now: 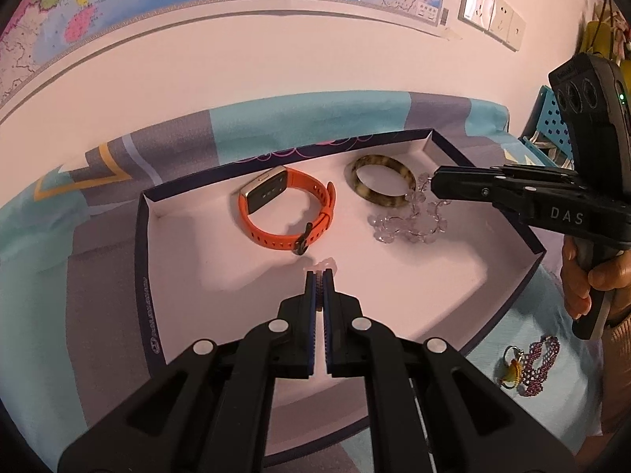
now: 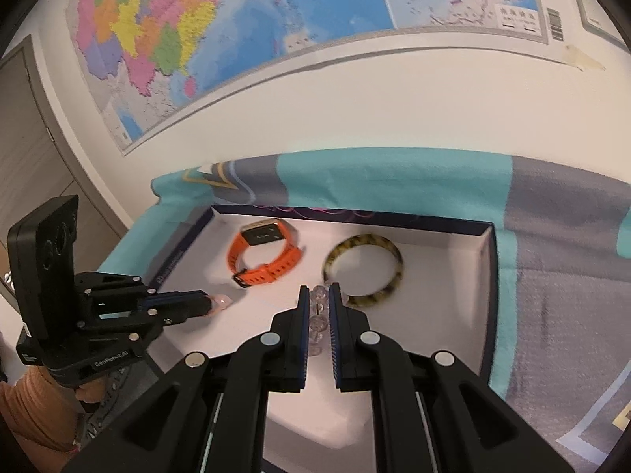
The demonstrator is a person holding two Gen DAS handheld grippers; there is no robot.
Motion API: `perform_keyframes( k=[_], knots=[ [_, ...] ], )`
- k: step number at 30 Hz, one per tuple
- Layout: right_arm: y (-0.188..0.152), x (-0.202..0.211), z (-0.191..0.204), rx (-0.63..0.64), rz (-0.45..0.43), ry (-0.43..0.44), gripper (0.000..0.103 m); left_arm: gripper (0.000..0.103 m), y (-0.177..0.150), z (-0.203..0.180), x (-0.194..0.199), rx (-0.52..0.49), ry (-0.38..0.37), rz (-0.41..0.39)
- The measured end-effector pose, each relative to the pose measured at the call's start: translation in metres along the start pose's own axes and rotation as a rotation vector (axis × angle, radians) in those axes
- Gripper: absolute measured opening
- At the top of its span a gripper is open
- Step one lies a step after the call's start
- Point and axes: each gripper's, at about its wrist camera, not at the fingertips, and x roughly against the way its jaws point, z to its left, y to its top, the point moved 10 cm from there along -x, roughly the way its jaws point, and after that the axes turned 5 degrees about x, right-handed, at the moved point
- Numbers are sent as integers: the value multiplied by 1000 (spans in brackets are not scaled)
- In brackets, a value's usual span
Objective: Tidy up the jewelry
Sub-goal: 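Carry both items into the box and open both tools to release them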
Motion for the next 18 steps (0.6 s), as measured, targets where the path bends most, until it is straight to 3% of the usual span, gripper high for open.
perform_keyframes(
  k=[18],
  knots=[
    [-16, -10, -27, -19, 47, -85, 8, 6, 1, 2, -16, 11, 22, 27]
  ],
)
